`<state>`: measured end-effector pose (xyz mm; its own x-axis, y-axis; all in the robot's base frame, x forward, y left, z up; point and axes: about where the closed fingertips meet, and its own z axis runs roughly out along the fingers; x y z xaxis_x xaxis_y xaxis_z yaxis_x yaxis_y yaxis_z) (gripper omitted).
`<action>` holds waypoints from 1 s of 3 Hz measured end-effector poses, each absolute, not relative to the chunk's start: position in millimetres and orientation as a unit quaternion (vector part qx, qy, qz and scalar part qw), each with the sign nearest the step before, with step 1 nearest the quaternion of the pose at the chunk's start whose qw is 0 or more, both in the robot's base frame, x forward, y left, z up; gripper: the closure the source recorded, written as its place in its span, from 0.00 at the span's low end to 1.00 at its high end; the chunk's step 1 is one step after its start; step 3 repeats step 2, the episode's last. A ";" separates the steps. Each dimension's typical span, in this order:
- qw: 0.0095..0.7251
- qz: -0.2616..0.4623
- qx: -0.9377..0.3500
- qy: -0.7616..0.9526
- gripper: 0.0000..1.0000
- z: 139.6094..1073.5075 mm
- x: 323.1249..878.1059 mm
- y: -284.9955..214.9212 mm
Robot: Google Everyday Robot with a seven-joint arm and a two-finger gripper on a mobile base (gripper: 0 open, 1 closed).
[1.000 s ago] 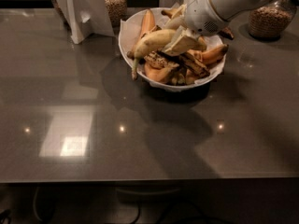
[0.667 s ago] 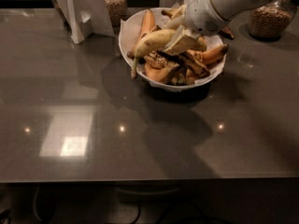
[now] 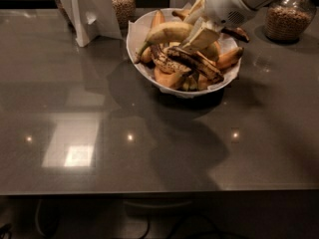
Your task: Pick banana from white bowl
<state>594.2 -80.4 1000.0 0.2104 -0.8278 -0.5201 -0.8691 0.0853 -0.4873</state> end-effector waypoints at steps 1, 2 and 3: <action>0.385 0.021 -0.675 0.628 1.00 1013.7 581.9 -87.9; 0.373 0.013 -0.682 0.629 1.00 1021.1 572.7 -93.2; 0.373 0.013 -0.682 0.629 1.00 1021.1 572.7 -93.2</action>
Offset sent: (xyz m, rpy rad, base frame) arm -0.0312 -0.0235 0.0285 -0.0769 0.0047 -0.0106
